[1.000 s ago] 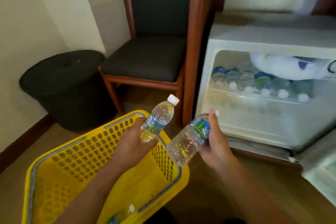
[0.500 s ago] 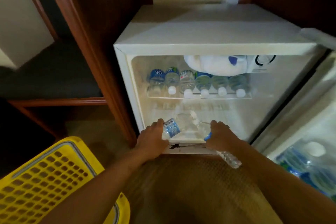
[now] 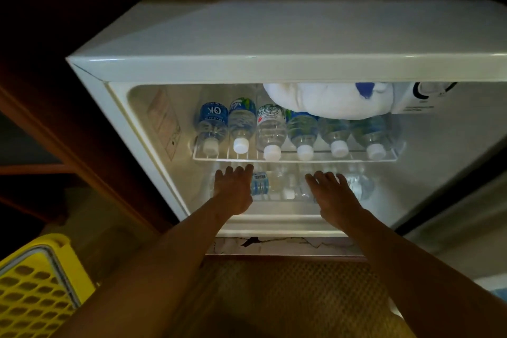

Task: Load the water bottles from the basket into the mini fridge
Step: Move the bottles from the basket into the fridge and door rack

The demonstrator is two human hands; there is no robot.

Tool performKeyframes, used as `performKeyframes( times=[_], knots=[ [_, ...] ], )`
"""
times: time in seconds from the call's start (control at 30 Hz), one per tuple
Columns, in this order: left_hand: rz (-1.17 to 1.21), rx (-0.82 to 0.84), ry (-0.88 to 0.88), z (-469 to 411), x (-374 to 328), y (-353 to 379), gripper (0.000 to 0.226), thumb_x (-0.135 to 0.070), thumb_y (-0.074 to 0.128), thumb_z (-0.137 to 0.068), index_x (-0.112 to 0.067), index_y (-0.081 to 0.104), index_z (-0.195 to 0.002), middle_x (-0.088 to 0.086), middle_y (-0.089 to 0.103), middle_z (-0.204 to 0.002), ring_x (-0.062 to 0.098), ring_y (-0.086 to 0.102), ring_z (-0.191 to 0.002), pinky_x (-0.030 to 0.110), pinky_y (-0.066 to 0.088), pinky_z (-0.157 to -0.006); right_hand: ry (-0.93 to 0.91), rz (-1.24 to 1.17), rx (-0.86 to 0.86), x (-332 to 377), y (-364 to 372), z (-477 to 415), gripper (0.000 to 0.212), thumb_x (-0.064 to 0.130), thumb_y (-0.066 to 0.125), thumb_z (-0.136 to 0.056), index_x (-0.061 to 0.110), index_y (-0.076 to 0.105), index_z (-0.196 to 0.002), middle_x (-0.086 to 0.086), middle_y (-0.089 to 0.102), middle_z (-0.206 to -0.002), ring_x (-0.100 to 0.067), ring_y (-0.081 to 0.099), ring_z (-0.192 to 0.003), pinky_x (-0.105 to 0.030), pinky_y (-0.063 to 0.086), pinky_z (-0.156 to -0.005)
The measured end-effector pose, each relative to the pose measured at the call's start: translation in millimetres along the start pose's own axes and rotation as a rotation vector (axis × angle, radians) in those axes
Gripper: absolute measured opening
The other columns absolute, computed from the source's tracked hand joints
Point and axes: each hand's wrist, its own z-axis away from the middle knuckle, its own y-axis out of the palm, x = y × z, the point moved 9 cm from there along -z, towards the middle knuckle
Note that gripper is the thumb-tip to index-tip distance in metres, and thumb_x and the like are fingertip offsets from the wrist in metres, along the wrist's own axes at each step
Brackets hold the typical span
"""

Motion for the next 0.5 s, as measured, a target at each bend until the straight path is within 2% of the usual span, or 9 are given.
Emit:
performKeyframes(
  times=[0.13, 0.23, 0.4, 0.5],
  knots=[
    [0.075, 0.02, 0.023, -15.2, 1.9, 6.2, 0.074, -0.023, 0.062, -0.089, -0.023, 0.024, -0.152, 0.004, 0.042, -0.15, 0.028, 0.039, -0.136, 0.051, 0.022, -0.117, 0.004, -0.026, -0.049, -2.9, 6.7, -5.8, 0.076, 0.0, 0.065, -0.08, 0.011, 0.036, -0.149, -0.012, 0.047, -0.143, -0.032, 0.046, -0.13, -0.051, 0.026, -0.114],
    [0.146, 0.009, 0.046, -20.4, 2.5, 6.6, 0.07, -0.023, 0.064, -0.088, -0.023, 0.029, -0.149, 0.003, 0.043, -0.15, 0.027, 0.038, -0.138, 0.051, 0.022, -0.117, -0.002, -0.046, -0.044, -3.5, 7.6, -5.7, 0.084, 0.006, 0.067, -0.081, 0.013, 0.027, -0.154, -0.01, 0.045, -0.145, -0.03, 0.044, -0.132, -0.05, 0.026, -0.115],
    [0.108, 0.023, 0.104, -18.6, -1.6, 7.2, 0.075, -0.028, 0.067, -0.087, -0.021, 0.026, -0.149, 0.007, 0.043, -0.15, 0.029, 0.036, -0.139, 0.056, 0.016, -0.119, 0.034, -0.128, -0.026, 2.4, 13.7, 1.6, 0.085, 0.045, 0.06, -0.092, 0.015, 0.014, -0.157, -0.007, 0.037, -0.151, -0.03, 0.033, -0.139, -0.053, 0.021, -0.115],
    [0.054, 0.024, 0.124, -12.5, -2.9, 7.5, 0.084, -0.035, 0.065, -0.088, -0.023, 0.016, -0.155, 0.007, 0.031, -0.157, 0.031, 0.025, -0.146, 0.061, 0.011, -0.119, 0.07, -0.157, -0.055, 3.8, 13.3, 5.5, 0.081, 0.052, 0.053, -0.094, 0.015, 0.016, -0.156, -0.007, 0.037, -0.152, -0.029, 0.03, -0.142, -0.056, 0.016, -0.118]
  ],
)
